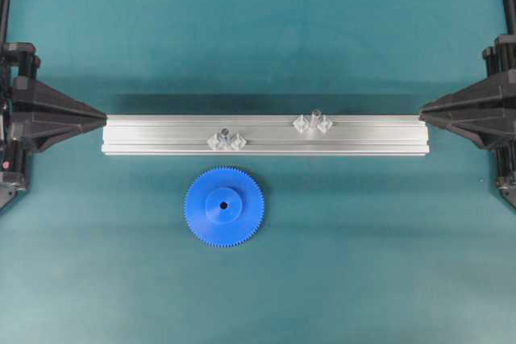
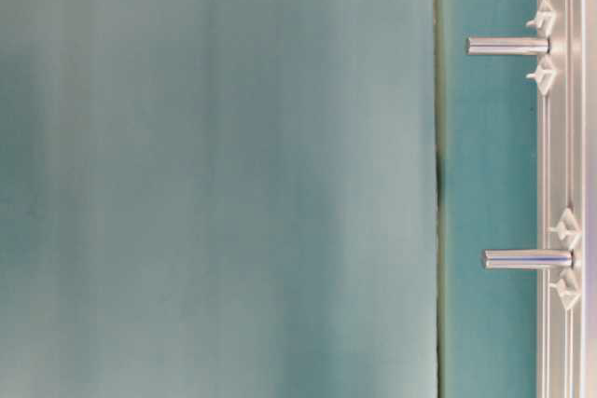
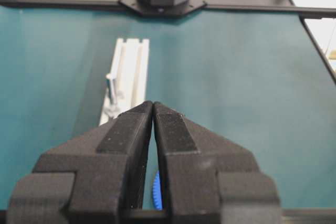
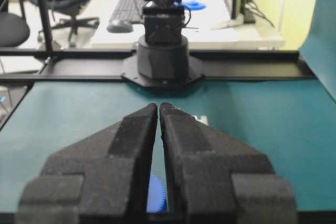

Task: Find the location of the shaft and insert the large gear.
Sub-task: 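Move the left gripper from rest toward the blue gear, then lower the left gripper over the gear hub and close on it, then lift the blue gear and swing it over the rail, then carry the gear right along the rail toward the right shaft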

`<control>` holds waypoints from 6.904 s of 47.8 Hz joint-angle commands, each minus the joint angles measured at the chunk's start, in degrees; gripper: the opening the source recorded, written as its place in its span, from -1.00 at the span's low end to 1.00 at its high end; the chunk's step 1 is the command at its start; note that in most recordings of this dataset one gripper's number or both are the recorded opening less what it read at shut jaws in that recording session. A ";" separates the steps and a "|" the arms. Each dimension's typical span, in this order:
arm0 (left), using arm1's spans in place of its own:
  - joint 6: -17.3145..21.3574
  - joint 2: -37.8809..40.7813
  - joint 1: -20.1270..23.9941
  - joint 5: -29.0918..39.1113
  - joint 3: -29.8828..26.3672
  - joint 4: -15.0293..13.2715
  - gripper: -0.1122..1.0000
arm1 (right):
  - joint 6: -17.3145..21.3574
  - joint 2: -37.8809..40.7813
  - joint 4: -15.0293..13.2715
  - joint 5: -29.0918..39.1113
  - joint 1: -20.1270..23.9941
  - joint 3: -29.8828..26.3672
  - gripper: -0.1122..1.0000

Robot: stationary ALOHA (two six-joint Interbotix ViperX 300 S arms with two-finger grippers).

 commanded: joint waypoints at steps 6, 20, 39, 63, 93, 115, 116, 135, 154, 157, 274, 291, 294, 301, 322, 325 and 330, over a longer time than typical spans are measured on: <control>-0.09 1.93 -0.26 0.62 -1.93 0.62 -0.79 | 1.05 0.62 1.41 3.87 0.53 -0.26 -0.56; -0.26 9.76 -3.87 10.37 -7.91 0.70 -0.81 | 4.13 -0.79 1.49 14.77 0.62 -0.70 -0.79; -4.57 24.61 -6.68 15.38 -16.00 0.70 -0.81 | 4.13 -1.49 1.49 28.30 -2.99 -2.29 -0.79; -5.10 38.23 -7.29 24.43 -24.79 0.70 -0.29 | 4.48 -3.16 1.49 31.73 -2.99 -1.85 -0.79; -9.23 52.65 -7.73 23.99 -30.23 0.79 0.88 | 5.98 -6.42 1.67 35.68 -3.08 -0.62 -0.79; -9.23 59.50 -7.73 25.31 -33.22 0.79 0.88 | 6.06 -8.26 1.58 37.71 -3.08 -0.18 -0.79; -9.23 59.59 -7.73 25.49 -33.31 0.79 0.88 | 6.06 -8.44 1.58 37.79 -2.99 -0.18 -0.79; -9.32 62.40 -7.03 25.49 -34.63 0.88 0.88 | 6.06 -9.84 1.58 39.11 -2.99 0.18 -0.79; -9.23 63.11 -7.03 27.86 -34.45 0.88 0.88 | 6.06 -10.28 1.58 39.11 -2.99 0.70 -0.79; -9.32 63.11 -7.03 27.86 -34.45 0.88 0.88 | 6.06 -10.28 1.58 39.11 -3.08 0.79 -0.79; 10.02 61.52 2.11 34.54 -57.83 0.97 0.49 | 6.06 -13.36 1.41 38.32 -3.08 2.02 -0.79; 14.94 66.88 3.43 34.54 -62.40 0.97 0.49 | 6.06 -14.06 1.32 38.32 -3.25 2.29 -0.79; 15.73 67.50 3.69 34.54 -62.75 0.97 0.49 | 6.06 -14.33 1.32 38.32 -3.52 2.20 -0.79; 16.08 68.29 4.48 34.54 -63.19 0.97 0.49 | 6.06 -14.77 1.32 38.58 -3.78 2.29 -0.79; 16.17 71.28 5.45 34.28 -63.72 0.97 0.49 | 6.06 -14.77 1.41 39.20 -4.57 2.29 -0.79; 16.17 71.89 5.80 34.10 -63.72 0.97 0.49 | 6.06 -14.77 1.41 39.20 -4.66 2.29 -0.79; 16.17 72.25 6.15 33.40 -63.98 0.97 0.49 | 6.06 -14.94 1.41 39.20 -4.66 2.29 -0.79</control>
